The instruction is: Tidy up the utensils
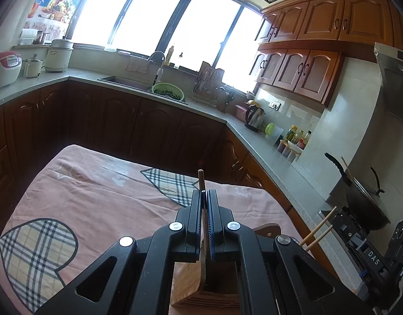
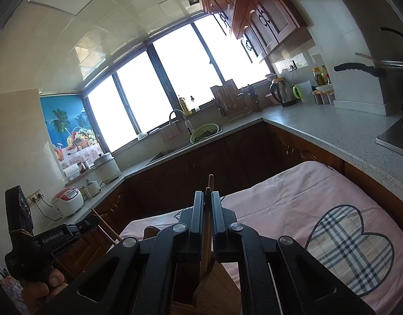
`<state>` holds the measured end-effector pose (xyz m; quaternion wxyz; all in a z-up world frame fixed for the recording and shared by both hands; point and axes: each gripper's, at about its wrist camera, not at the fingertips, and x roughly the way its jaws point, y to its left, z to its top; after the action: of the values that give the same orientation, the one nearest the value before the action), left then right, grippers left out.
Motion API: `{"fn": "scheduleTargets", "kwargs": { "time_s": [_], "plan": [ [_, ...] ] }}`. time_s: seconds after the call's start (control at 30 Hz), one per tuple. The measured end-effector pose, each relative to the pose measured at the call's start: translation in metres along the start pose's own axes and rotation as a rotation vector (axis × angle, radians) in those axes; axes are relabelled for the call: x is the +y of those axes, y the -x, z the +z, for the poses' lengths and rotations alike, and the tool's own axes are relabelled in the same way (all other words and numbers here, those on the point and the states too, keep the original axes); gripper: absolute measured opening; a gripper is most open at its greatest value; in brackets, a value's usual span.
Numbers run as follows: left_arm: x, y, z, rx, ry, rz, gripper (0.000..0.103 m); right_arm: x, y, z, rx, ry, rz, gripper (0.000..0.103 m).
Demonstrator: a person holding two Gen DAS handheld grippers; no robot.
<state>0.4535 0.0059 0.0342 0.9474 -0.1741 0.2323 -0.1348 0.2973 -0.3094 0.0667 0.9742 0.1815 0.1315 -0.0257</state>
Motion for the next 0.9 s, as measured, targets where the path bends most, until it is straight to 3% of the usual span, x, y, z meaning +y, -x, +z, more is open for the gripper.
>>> {"fn": "scheduleTargets", "kwargs": {
  "time_s": [0.1, 0.17, 0.23, 0.3, 0.37, 0.43, 0.5, 0.57, 0.73, 0.9],
  "plan": [
    [0.001, 0.002, -0.002, 0.005, 0.001, -0.001, 0.003, 0.000, -0.001, 0.001, 0.008, -0.001, 0.004, 0.010],
    [0.000, 0.004, -0.002, 0.015, 0.000, -0.009, 0.010, 0.000, 0.000, 0.003, 0.012, 0.004, 0.010, 0.011],
    [0.001, 0.011, -0.003, 0.010, 0.004, -0.013, 0.036, 0.002, 0.003, 0.004, 0.008, 0.012, 0.004, 0.020],
    [0.001, 0.021, -0.005, -0.003, 0.008, -0.013, 0.043, 0.000, 0.009, 0.006, -0.004, -0.005, 0.018, 0.053],
    [0.002, 0.030, -0.007, 0.002, 0.015, -0.029, 0.044, -0.002, 0.019, 0.008, -0.026, -0.019, 0.024, 0.062],
    [0.005, 0.041, -0.011, 0.002, 0.019, -0.028, 0.048, -0.002, 0.027, 0.010, -0.035, -0.023, 0.028, 0.062],
    [0.008, 0.053, -0.016, 0.002, 0.025, -0.022, 0.052, -0.004, 0.035, 0.010, -0.033, -0.034, 0.039, 0.079],
    [0.009, 0.066, -0.022, 0.004, 0.030, -0.017, 0.055, -0.004, 0.043, 0.010, -0.035, -0.042, 0.051, 0.086],
    [0.014, 0.101, -0.037, 0.017, 0.044, 0.006, 0.069, -0.001, 0.066, 0.006, -0.039, -0.032, 0.065, 0.094],
    [0.009, 0.131, -0.054, 0.058, 0.045, 0.019, 0.072, 0.000, 0.088, -0.004, -0.024, -0.019, 0.069, 0.095]
  ]
}}
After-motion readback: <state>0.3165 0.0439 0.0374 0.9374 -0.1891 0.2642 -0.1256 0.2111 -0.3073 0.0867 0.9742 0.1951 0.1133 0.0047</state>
